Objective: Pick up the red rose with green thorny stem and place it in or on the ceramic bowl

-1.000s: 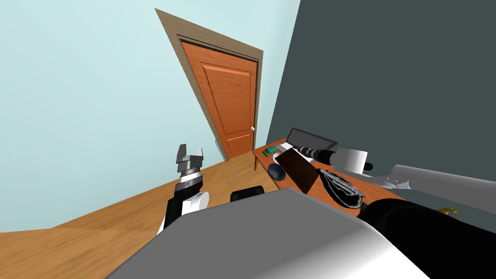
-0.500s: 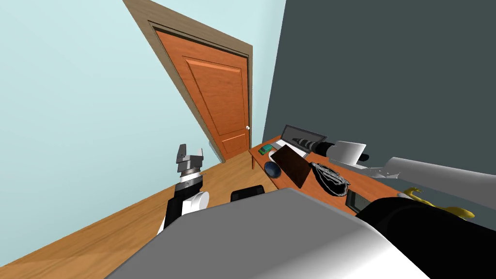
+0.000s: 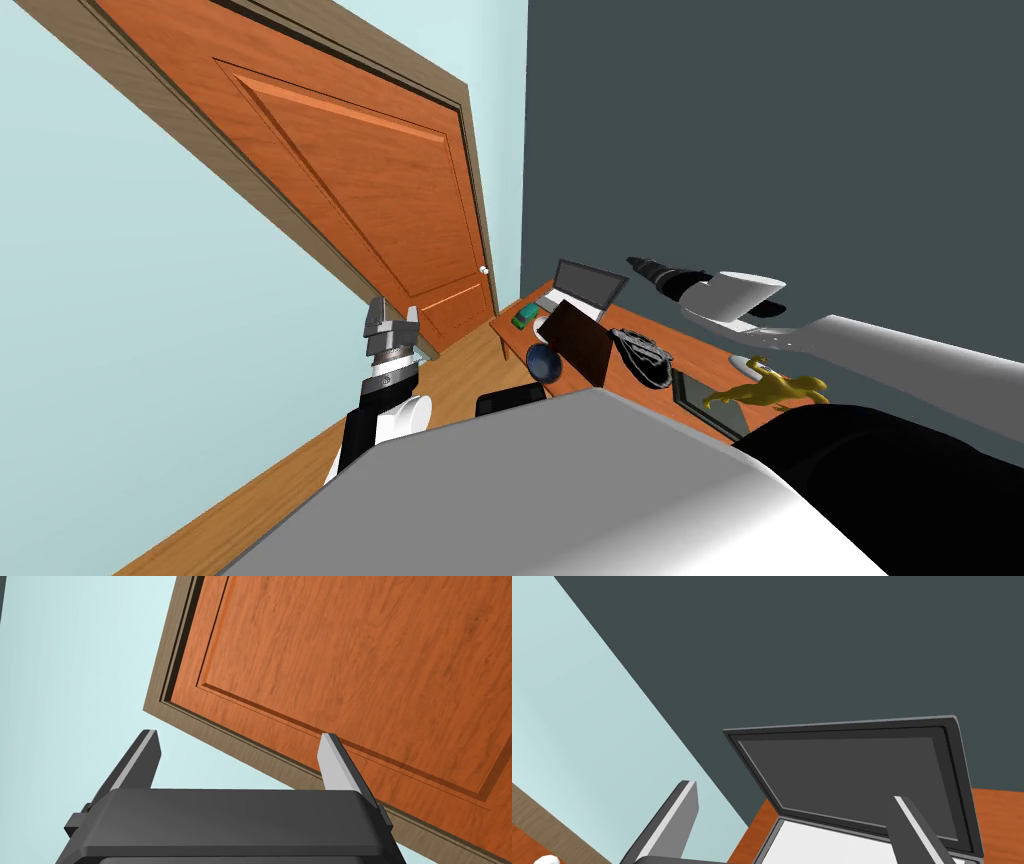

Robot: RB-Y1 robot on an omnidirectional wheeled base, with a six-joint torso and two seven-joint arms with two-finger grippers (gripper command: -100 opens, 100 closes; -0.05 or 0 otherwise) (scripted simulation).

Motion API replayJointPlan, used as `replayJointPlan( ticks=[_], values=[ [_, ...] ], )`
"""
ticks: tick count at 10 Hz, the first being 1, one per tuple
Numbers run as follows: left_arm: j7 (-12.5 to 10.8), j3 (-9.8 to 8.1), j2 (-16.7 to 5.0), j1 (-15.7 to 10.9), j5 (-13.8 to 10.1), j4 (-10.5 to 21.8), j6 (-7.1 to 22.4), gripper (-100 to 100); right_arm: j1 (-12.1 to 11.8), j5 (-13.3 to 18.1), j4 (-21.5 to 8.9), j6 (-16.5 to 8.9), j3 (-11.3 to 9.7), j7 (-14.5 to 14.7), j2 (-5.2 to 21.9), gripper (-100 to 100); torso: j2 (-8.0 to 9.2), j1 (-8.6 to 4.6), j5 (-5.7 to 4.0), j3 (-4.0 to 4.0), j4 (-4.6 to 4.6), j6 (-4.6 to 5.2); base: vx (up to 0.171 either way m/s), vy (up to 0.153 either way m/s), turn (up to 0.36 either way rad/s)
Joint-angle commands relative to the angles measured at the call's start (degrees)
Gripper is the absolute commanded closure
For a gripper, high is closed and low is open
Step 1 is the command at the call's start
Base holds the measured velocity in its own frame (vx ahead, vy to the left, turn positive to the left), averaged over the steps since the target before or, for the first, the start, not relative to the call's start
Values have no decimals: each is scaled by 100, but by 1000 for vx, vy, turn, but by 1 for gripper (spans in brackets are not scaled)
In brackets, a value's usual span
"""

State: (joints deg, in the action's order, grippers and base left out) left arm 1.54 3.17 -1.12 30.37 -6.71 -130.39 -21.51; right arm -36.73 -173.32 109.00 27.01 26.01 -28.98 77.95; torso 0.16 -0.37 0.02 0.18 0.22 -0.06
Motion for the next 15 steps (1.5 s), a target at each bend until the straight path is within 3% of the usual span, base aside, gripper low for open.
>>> replayJointPlan(
  ticks=[1,2,4,5,8,10,11,12,14,15],
  values=[
    [0,0,0,0,0,0,0,0,286,149,-196,-116,286,-26,191,-100,0,0,0,0,0,0,-17,6,-311],
    [0,1,1,-1,0,0,0,0,347,149,-196,-116,445,-26,191,-100,22,29,11,14,6,-5,-20,21,-94],
    [0,2,1,-3,0,0,1,0,347,149,-196,-116,445,-26,191,-100,31,43,13,19,7,-9,-12,11,19],
    [0,2,1,-2,0,0,0,0,691,455,-524,159,661,-326,-89,-100,30,42,12,18,7,-8,273,-49,-363],
    [0,-1,-1,2,0,0,0,0,1386,848,-613,508,1045,-499,-349,-100,-69,-9,1,-40,-16,-3,253,-96,-469],
    [0,0,-1,-1,0,0,0,0,1586,1230,-613,808,1446,-499,-349,-100,-3,-7,0,-2,-2,-4,31,-42,-375],
    [0,0,0,-2,0,0,0,0,1586,1418,-613,808,1560,-499,-349,-100,26,5,2,15,6,-5,-26,3,-77],
    [0,1,0,-3,0,1,1,0,1880,1638,-868,1081,1719,-792,-676,-100,40,18,5,23,8,-12,210,5,-317],
    [0,0,-1,2,0,0,0,0,2234,1868,-1029,1369,2084,-972,-858,-100,-75,9,4,-41,-16,-5,373,-27,-454],
    [0,0,-1,1,0,0,0,0,2426,2090,-1029,1497,2247,-972,-889,-100,-105,4,1,-53,-15,-7,2,15,-125]
  ],
)
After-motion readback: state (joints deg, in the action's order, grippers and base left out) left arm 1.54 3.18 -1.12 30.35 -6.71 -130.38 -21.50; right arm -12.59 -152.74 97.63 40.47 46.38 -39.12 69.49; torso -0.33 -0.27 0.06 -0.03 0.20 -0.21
